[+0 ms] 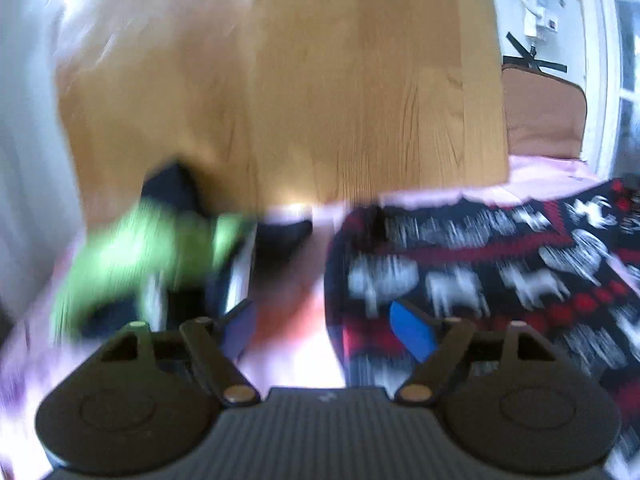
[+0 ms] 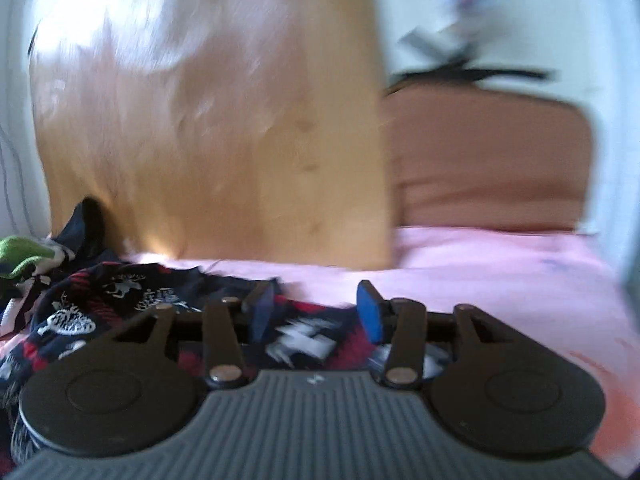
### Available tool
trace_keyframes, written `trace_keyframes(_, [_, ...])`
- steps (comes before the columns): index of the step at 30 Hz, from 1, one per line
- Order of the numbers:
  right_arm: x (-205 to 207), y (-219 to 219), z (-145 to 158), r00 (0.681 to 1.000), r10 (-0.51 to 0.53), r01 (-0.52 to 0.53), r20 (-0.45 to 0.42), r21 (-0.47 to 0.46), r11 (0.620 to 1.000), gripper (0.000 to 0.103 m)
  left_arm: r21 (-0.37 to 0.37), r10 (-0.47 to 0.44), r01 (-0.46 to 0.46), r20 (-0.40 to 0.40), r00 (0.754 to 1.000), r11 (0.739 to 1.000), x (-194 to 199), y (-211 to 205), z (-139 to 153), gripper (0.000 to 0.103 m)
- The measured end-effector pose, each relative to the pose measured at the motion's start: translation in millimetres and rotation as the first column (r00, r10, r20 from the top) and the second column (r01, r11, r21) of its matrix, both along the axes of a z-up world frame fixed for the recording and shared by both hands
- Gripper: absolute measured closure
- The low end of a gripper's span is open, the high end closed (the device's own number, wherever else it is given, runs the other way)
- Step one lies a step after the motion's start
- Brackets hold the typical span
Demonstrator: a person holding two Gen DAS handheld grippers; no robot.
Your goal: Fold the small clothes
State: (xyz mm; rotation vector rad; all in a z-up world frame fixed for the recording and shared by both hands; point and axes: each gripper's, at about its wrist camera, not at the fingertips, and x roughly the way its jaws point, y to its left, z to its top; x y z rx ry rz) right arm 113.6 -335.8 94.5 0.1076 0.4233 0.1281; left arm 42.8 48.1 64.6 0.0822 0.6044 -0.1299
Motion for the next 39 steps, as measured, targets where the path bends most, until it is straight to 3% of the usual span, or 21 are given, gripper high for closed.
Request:
trace_keyframes(1, [-15.7, -10.9, -2.7, 1.000, -0.027, 0.027, -0.004, 0.019, 0.999, 0.041, -0.046, 0.006, -0.008, -0.041, 0.999, 0.999, -8.6, 8.0, -3.5, 0.027])
trace_keyframes(5, [-61.7, -32.8, -24.9, 0.991, -0.090, 0.095, -0.103, 0.053, 0.994, 0.039, -0.181, -0.004, -0.026, -0.162, 0.987, 0.983, -40.2, 27.7, -11.1, 0.024])
trace_keyframes(8, [-82.0, -27.0, -41.4, 0.982, -0.083, 0.099, -0.172, 0.087, 0.991, 0.035, -0.193, -0.033, -0.005, -0.191, 0.981, 0.981, -62.2, 16.6, -14.7, 0.025])
trace_keyframes(10, [-84.3, -15.1, -53.8, 0.978, -0.061, 0.085, -0.200, 0.116, 0.990, 0.036, -0.169, -0.044, 0.005, -0.227, 0.973, 0.986, -70.1, 4.5, -20.7, 0.035])
trace_keyframes(11, [-82.7, -10.4, -57.6, 0.975, -0.039, 0.067, -0.217, 0.123, 0.990, 0.042, -0.135, -0.035, 0.005, -0.223, 0.974, 0.991, -76.0, -2.1, -22.8, 0.042])
trace_keyframes(12, [-79.4, -0.2, -64.0, 0.975, -0.025, 0.049, -0.223, 0.106, 0.993, 0.073, -0.097, -0.031, 0.010, -0.218, 0.975, 0.995, -82.6, -8.1, -23.1, 0.050])
trace_keyframes(13, [-80.5, 6.4, -65.6, 0.979, -0.053, 0.063, -0.196, 0.044, 0.997, 0.099, -0.090, -0.039, 0.020, -0.214, 0.976, 0.996, -89.3, -11.2, -21.3, 0.066])
trace_keyframes(14, [-77.6, 10.4, -65.5, 0.980, -0.063, 0.063, -0.186, -0.006, 0.998, 0.099, -0.093, -0.043, 0.024, -0.207, 0.977, 0.995, -95.6, -12.6, -18.2, 0.090])
trace_keyframes(15, [-75.2, 7.5, -62.3, 0.983, -0.074, 0.072, -0.168, -0.019, 0.997, 0.099, -0.096, -0.044, 0.024, -0.210, 0.977, 0.995, -99.4, -14.3, -16.3, 0.091])
trace_keyframes(17, [-70.6, -13.6, -48.6, 0.977, -0.196, 0.187, -0.084, -0.108, 0.976, 0.099, -0.127, -0.043, 0.016, -0.209, 0.977, 0.992, -110.2, -12.0, -9.4, 0.092])
trace_keyframes(20, [-58.7, -59.9, -28.0, 0.881, -0.469, 0.468, 0.054, -0.241, 0.851, 0.099, -0.168, -0.092, 0.065, -0.157, 0.983, 0.984, -129.8, -19.2, 5.9, 0.091])
trace_keyframes(22, [-56.7, -84.2, -15.3, 0.833, -0.549, 0.550, 0.064, -0.204, 0.810, 0.093, -0.158, -0.088, 0.065, -0.144, 0.986, 0.985, -132.7, -19.7, 10.8, 0.084])
trace_keyframes(24, [-64.4, -85.0, -3.6, 0.833, -0.544, 0.554, 0.105, -0.124, 0.823, 0.087, -0.178, -0.090, 0.065, -0.136, 0.987, 0.982, -133.9, -12.9, 12.4, 0.068])
trace_keyframes(25, [-66.7, -77.8, 0.0, 0.849, -0.514, 0.525, 0.120, -0.101, 0.845, 0.074, -0.185, -0.074, 0.050, -0.130, 0.989, 0.981, -133.5, -8.2, 12.2, 0.051])
trace_keyframes(26, [-68.2, -67.0, 0.7, 0.868, -0.479, 0.491, 0.128, -0.088, 0.867, 0.068, -0.188, -0.054, 0.029, -0.132, 0.990, 0.982, -131.7, -4.9, 11.0, 0.043])
trace_keyframes(29, [-58.2, -22.0, 1.4, 0.950, -0.293, 0.299, 0.111, -0.040, 0.953, 0.064, -0.177, -0.020, -0.011, -0.168, 0.986, 0.984, -125.2, -3.5, 2.0, 0.043])
trace_keyframes(31, [-44.7, 15.8, 4.2, 0.988, -0.130, 0.132, 0.086, -0.014, 0.991, 0.064, -0.185, -0.035, 0.000, -0.183, 0.982, 0.983, -124.8, -6.3, -5.2, 0.052])
trace_keyframes(32, [-37.1, 35.4, 7.4, 0.996, -0.035, 0.035, 0.077, -0.004, 0.999, 0.064, -0.195, -0.056, 0.020, -0.184, 0.981, 0.981, -125.7, -7.2, -7.6, 0.072])
trace_keyframes(34, [-23.3, 78.5, 16.3, 0.987, 0.150, -0.151, 0.063, 0.020, 0.988, 0.064, -0.209, -0.115, 0.079, -0.166, 0.979, 0.975, -128.0, -17.4, -10.4, 0.093])
trace_keyframes(36, [-8.6, 128.2, 24.1, 0.944, 0.329, -0.330, 0.039, 0.033, 0.943, 0.066, -0.227, -0.174, 0.144, -0.121, 0.977, 0.963, -132.8, -29.2, -8.6, 0.093])
trace_keyframes(39, [22.6, 203.8, 32.1, 0.843, 0.537, -0.537, -0.031, 0.011, 0.844, 0.066, -0.216, -0.272, 0.257, -0.046, 0.961, 0.942, -137.0, -53.0, -5.5, 0.093])
